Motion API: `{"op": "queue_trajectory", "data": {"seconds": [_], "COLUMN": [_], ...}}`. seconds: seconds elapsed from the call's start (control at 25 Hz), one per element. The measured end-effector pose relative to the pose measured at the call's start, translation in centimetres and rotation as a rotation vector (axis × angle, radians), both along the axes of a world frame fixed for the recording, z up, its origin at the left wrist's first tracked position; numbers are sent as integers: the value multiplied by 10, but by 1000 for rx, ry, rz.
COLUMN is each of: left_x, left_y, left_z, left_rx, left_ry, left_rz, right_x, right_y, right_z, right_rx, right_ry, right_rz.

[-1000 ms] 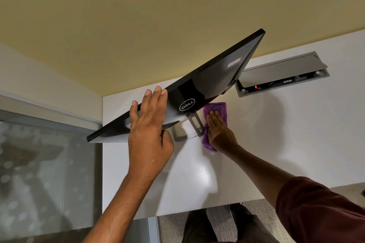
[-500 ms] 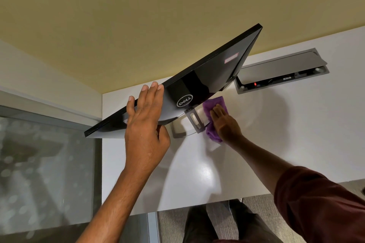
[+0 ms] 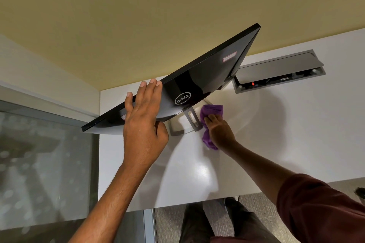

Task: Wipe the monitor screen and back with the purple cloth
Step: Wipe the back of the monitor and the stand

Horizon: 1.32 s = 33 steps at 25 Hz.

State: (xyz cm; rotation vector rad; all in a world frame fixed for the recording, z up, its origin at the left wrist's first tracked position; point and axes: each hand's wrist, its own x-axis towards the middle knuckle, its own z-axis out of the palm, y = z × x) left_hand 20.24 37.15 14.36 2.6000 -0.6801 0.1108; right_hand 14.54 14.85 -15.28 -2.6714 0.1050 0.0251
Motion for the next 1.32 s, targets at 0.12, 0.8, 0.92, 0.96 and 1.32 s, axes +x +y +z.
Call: {"op": "queue_trajectory", "data": {"seconds": [0.12,0.8,0.92,0.96,1.32], "left_x": [0,-2,-7,-9,-4], "left_y": [0,78,99,102,108], "left_z": [1,24,25,25,25], "left_rx": [9,-51,-39,-40,-49], "left_ry": [6,140,142,142,177], "left_rz": [4,35,74,82,75], "right_x": [-2,-16,-8,-5,51], "right_y": [23,113,127,132,186], "right_z": [6,12,9,10,13], "right_rx": [58,295,286,282,200], "right_ry": [62,13,39,44,137], "right_rz": [-94,-214,-246,-270,-269]}}
